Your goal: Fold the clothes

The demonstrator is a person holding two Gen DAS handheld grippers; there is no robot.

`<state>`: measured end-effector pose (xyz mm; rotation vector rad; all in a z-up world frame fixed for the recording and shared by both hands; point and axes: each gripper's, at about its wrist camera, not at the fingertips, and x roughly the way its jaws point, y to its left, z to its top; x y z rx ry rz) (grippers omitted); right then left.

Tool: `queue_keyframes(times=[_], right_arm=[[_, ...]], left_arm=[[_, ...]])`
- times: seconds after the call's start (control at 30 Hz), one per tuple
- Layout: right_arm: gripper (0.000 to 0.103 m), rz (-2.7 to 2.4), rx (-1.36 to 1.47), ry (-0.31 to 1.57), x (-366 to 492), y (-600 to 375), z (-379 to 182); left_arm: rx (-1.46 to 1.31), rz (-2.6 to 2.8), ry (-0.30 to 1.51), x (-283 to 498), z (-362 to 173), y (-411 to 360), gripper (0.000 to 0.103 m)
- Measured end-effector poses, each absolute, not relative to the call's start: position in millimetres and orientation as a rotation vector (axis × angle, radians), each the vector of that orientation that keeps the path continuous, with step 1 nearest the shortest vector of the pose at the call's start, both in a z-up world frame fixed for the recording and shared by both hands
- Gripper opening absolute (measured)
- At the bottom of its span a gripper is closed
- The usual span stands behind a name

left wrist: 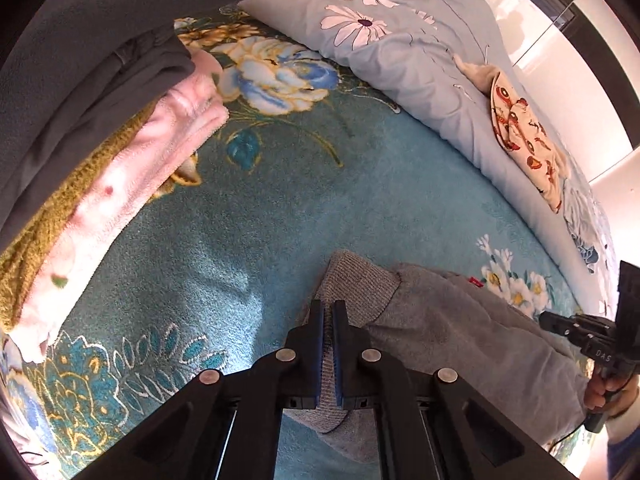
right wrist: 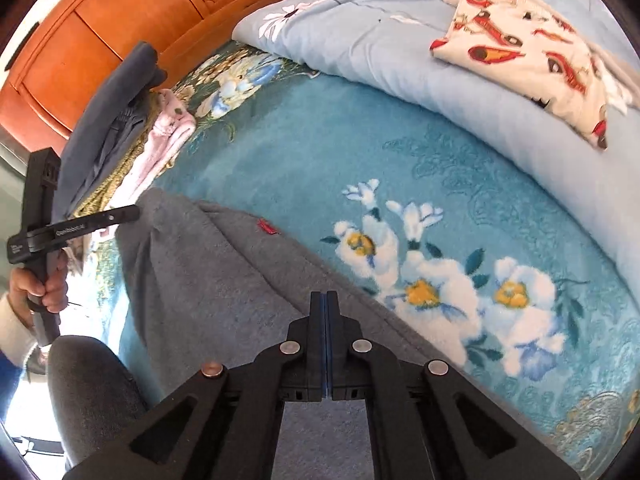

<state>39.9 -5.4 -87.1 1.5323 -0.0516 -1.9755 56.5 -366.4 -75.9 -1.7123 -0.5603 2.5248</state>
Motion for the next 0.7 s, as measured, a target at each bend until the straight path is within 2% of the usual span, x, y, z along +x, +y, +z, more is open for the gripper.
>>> queue_keyframes(times=[0.03, 0.07, 0.13, 0.17, 0.4, 0.47, 0.5, 0.53, 0.7], right_arm=[[0.005, -1.969, 1.533, -0.032, 41, -6, -89], [0.023, -1.966, 1.533, -0.008, 41, -7, -91], [0.048, -1.976, 1.508, 0.047, 43, -13, -94], [0.048, -1.955, 1.511, 0.061, 43, -18, -97], [0.047, -1.829, 1.561, 0.278, 53, -49, -119], [0.027, -1.828, 1.567, 0.317, 61, -48, -120], [0.021, -1.817, 1.569, 0.328, 66, -47, -120], [0.009, -1.816, 1.566, 0.35, 72, -46, -119], [0.003, -1.853, 1.542, 0.406, 94, -42, -109]], left_arm=[[-1.704, 2.522, -0.567, 58, -74, -368, 0.004], [-1.701, 2.518, -0.563, 60, -74, -368, 0.004], [-1.709, 2.508, -0.53, 63, -74, -366, 0.004], [-1.714, 2.503, -0.518, 64, -75, -365, 0.004], [-1.691, 2.484, -0.531, 78, -75, -366, 0.004], [-1.682, 2.488, -0.498, 83, -73, -363, 0.004], [-1.673, 2.492, -0.483, 85, -72, -362, 0.004], [-1.663, 2.495, -0.473, 87, -71, -361, 0.004], [-1.575, 2.533, -0.429, 97, -58, -358, 0.004]])
